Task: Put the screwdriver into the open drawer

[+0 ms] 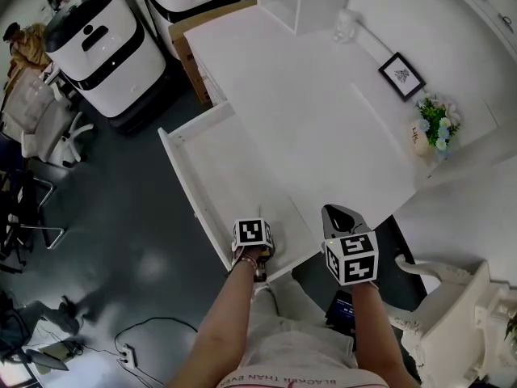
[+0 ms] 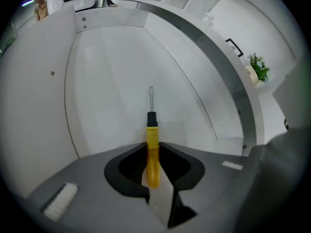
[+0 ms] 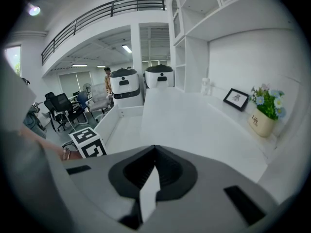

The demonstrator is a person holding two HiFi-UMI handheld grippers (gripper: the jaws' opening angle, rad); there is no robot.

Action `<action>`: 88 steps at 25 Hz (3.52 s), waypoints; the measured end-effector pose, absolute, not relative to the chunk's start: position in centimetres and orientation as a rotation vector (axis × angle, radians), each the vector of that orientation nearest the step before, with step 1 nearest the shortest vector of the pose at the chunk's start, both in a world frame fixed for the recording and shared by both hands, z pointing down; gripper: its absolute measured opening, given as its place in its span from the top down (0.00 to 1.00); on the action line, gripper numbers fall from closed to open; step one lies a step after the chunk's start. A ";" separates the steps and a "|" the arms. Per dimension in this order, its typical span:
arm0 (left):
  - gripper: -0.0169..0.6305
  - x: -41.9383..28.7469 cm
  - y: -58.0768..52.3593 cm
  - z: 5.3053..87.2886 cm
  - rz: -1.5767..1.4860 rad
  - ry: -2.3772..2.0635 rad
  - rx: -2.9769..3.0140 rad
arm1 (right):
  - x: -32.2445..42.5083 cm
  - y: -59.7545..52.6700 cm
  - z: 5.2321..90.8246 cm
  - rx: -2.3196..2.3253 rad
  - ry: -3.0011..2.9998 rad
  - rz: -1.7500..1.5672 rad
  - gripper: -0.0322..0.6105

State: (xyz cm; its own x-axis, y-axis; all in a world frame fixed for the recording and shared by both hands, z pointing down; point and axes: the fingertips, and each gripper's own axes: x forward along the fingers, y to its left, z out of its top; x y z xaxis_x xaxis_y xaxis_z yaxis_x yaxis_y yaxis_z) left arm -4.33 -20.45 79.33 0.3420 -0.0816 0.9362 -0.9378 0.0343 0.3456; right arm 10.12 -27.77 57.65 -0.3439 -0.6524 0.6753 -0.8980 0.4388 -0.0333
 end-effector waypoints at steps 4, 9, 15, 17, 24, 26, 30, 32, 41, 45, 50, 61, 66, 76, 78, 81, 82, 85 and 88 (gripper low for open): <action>0.85 -4.3 -20.3 79.1 0.851 -1.008 1.366 | 10.0 -27.6 57.5 1.288 -2.114 0.543 0.95; 0.67 -3.5 -20.8 78.5 0.783 -0.981 1.385 | 10.0 -27.7 57.2 1.293 -2.126 0.539 0.95; 0.60 -3.9 -21.8 77.0 0.757 -1.018 1.408 | 9.9 -28.1 56.3 1.305 -2.146 0.525 0.95; 0.59 -4.2 -22.2 76.3 0.749 -1.032 1.421 | 9.7 -28.2 55.8 1.307 -2.158 0.517 0.95; 0.59 -5.5 -23.5 73.6 0.708 -1.077 1.464 | 8.9 -28.9 53.8 1.312 -2.198 0.478 0.95; 0.59 -5.9 -23.9 72.8 0.695 -1.089 1.482 | 8.7 -29.0 53.0 1.312 -2.210 0.459 0.95; 0.59 -6.8 -24.8 71.3 0.660 -1.113 1.507 | 8.4 -29.6 51.4 1.310 -2.236 0.420 0.95; 0.59 -7.1 -25.3 70.3 0.641 -1.122 1.523 | 8.3 -29.8 50.6 1.319 -2.247 0.402 0.95; 0.59 -8.7 -27.8 66.0 0.593 -1.186 1.628 | 8.0 -30.6 47.5 1.375 -2.284 0.332 0.95; 0.59 -9.3 -29.1 63.6 0.570 -1.222 1.686 | 7.5 -30.9 45.9 1.382 -2.303 0.289 0.95; 0.59 -10.3 -30.7 60.3 0.531 -1.287 1.752 | 6.7 -31.4 43.4 1.410 -2.351 0.247 0.95; 0.60 -13.2 -33.7 49.3 0.355 -1.467 1.972 | 5.8 -31.7 37.8 1.446 -2.451 0.143 0.95; 0.60 -14.7 -33.7 43.6 0.276 -1.565 2.083 | 5.8 -31.4 34.5 1.494 -2.498 0.103 0.95; 0.64 -16.9 -32.5 31.5 0.058 -1.822 2.343 | 4.6 -30.2 27.9 1.515 -2.567 -0.107 0.95; 0.67 -17.2 -31.9 29.5 0.019 -1.873 2.384 | 4.5 -29.8 26.5 1.519 -2.595 -0.127 0.95; 0.73 -17.3 -31.0 27.0 -0.026 -1.937 2.433 | 4.2 -29.3 24.6 1.520 -2.627 -0.175 0.95; 0.76 -17.3 -30.7 26.4 -0.041 -1.954 2.450 | 4.1 -29.1 24.1 1.520 -2.629 -0.200 0.95; 0.84 -17.2 -29.8 24.5 -0.073 -2.005 2.506 | 3.7 -28.8 22.8 1.516 -2.624 -0.280 0.95; 0.89 -17.2 -29.3 23.2 -0.082 -2.056 2.546 | 3.5 -28.6 21.8 1.518 -2.628 -0.338 0.95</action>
